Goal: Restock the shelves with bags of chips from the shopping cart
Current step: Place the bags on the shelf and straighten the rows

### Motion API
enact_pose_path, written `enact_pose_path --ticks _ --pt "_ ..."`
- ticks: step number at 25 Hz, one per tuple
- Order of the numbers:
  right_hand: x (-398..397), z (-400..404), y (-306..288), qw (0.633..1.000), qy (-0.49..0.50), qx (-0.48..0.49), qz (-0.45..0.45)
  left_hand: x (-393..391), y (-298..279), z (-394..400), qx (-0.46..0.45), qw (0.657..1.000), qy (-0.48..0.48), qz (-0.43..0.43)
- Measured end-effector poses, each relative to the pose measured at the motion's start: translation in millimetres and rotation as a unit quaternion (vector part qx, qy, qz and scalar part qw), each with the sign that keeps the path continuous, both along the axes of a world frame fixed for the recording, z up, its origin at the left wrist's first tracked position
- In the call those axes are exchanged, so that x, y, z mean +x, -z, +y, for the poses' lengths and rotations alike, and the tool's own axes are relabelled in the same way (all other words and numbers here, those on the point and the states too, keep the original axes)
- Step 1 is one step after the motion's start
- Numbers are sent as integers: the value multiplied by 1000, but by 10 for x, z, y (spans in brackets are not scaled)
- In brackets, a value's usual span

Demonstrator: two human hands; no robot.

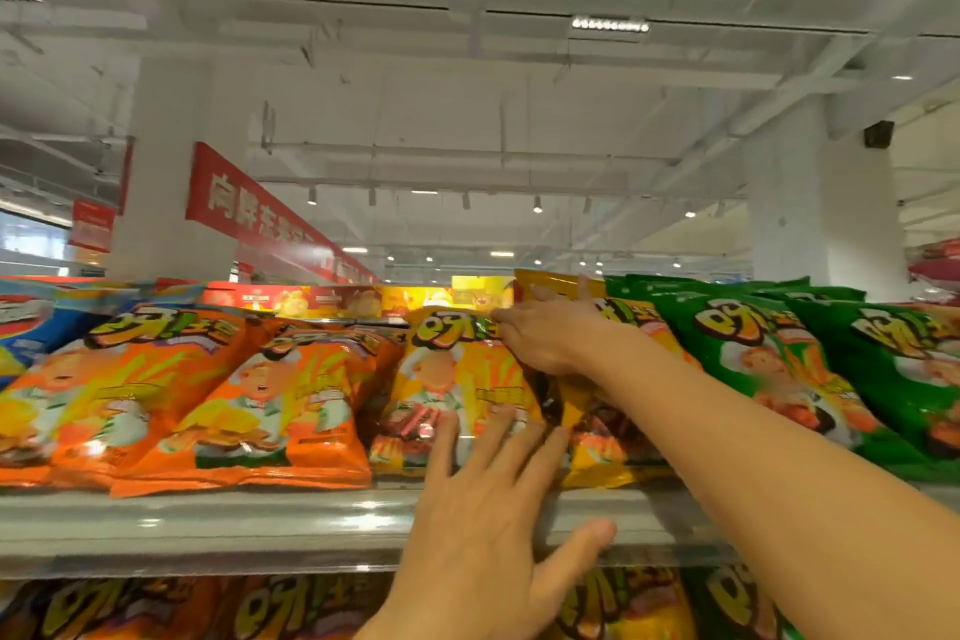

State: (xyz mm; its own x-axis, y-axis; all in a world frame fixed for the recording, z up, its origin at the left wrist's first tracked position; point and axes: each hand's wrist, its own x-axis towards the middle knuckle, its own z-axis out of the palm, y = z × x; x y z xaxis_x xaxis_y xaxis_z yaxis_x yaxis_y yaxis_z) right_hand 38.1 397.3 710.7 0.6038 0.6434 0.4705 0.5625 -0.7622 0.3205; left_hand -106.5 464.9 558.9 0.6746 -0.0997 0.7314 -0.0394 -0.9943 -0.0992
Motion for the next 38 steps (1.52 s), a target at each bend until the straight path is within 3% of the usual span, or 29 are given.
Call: enact_pose_path --ticks 6,12,15,18,21,27,30,38 --pt "-253 -604 464 977 -102 171 -79 179 140 -257 54 981 96 -158" --pt "-408 -1867 1103 929 -178 304 -109 326 257 -1005 85 967 173 -167" --pt "-405 -2474 1675 907 -195 355 -110 372 574 -1405 77 970 217 -81" --pt "-269 -3014 2248 911 -180 364 -75 392 981 -1762 -70 973 203 87" --pt "-28 -3464 2758 929 -145 341 -7 550 1425 -2046 -29 983 98 152" --pt "337 -3915 3396 957 -102 255 93 751 1944 -2446 -4 980 -39 198" --pt "402 -3948 3590 969 -75 193 138 770 2063 -2521 -7 980 -52 190" --pt "317 -3834 3671 974 -39 179 137 774 2158 -2434 -48 982 -42 177"
